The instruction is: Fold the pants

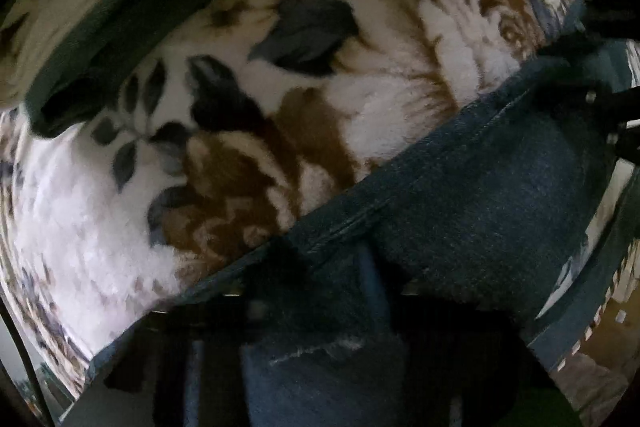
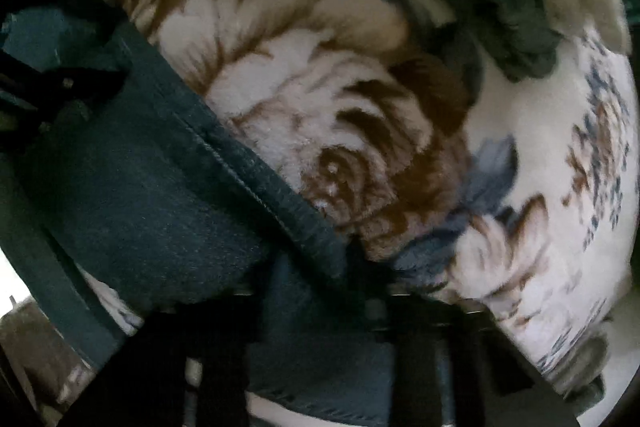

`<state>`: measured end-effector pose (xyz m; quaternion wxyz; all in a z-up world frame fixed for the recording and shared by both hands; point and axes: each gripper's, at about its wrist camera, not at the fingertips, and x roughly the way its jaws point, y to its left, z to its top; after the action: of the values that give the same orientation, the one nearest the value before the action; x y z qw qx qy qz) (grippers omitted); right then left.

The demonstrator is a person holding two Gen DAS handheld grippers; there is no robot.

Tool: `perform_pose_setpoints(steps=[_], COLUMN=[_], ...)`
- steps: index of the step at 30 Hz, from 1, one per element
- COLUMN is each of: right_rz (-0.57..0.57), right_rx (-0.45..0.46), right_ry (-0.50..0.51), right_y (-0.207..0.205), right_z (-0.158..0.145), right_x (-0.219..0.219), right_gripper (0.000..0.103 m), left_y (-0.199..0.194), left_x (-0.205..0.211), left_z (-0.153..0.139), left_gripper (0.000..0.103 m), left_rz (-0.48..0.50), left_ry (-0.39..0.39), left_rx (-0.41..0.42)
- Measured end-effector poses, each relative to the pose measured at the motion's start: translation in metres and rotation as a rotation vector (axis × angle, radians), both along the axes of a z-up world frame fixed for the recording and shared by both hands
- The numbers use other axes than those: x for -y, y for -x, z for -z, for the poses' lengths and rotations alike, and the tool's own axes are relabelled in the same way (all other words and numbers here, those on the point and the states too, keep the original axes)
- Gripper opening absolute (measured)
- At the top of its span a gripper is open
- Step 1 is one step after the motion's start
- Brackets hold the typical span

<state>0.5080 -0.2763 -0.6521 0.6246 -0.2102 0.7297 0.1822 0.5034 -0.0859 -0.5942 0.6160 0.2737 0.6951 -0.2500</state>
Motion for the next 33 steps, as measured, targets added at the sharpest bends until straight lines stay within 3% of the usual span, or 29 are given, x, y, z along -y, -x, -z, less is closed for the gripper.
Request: perform_pose_setpoints(steps=[3, 9, 13, 15, 18, 21, 24, 25, 28, 31, 33], right_rz=[0.058, 0.142, 0.190, 0.216, 0.214, 0.197, 0.182, 0.187, 0.212, 0.234, 0.224], right_rx=[0.045, 0.156, 0.222, 0.241, 0.252, 0.201, 0.148, 0.127, 0.063, 0.002, -0.021], right_ry=[-0.041, -0.107, -0.153, -0.169, -0.183, -0.196, -0.193, -0.205, -0.235, -0.253, -0.251], right_y=[0.004, 0.037, 0.077, 0.094, 0.161, 0.208, 0.224, 0.220, 0.203, 0.169, 0.150], right_z=[-0.016, -0.067, -0.101, -0.103, -0.131, -0.123, -0.106, -0.102, -0.099, -0.091, -0.085], right_x=[0.017, 0.046, 0.063, 0.050, 0.002, -0.014, -0.015, -0.012, -0.009, -0.003, -0.001], right_gripper=[0.014, 0.010, 0.010, 0.010, 0.009, 0.009, 0.009, 0.009, 0.009, 0.009, 0.010], left_y=[-0.001, 0.015, 0.061, 0.101, 0.160, 0.192, 0.188, 0.181, 0.149, 0.101, 0.076], left_x=[-0.009, -0.038, -0.067, -0.090, -0.110, -0.123, -0.119, -0.116, -0.097, -0.074, -0.062], left_z=[-0.025, -0.100, -0.157, -0.187, -0.171, -0.149, -0.157, -0.158, -0.168, -0.162, -0.149], left_gripper=[0.001, 0.000, 0.000, 0.000, 0.000, 0.002, 0.004, 0.009, 0.018, 0.021, 0.022], left_rz=[-0.061, -0.233, -0.392, -0.490, -0.612, -0.699, -0.650, -0.611, -0.423, -0.229, -0.135], left_ry=[0.017, 0.078, 0.125, 0.141, 0.140, 0.121, 0.056, 0.053, 0.050, 0.093, 0.091], left_rx=[0.034, 0.140, 0.198, 0.186, 0.145, 0.106, 0.178, 0.197, 0.263, 0.246, 0.190])
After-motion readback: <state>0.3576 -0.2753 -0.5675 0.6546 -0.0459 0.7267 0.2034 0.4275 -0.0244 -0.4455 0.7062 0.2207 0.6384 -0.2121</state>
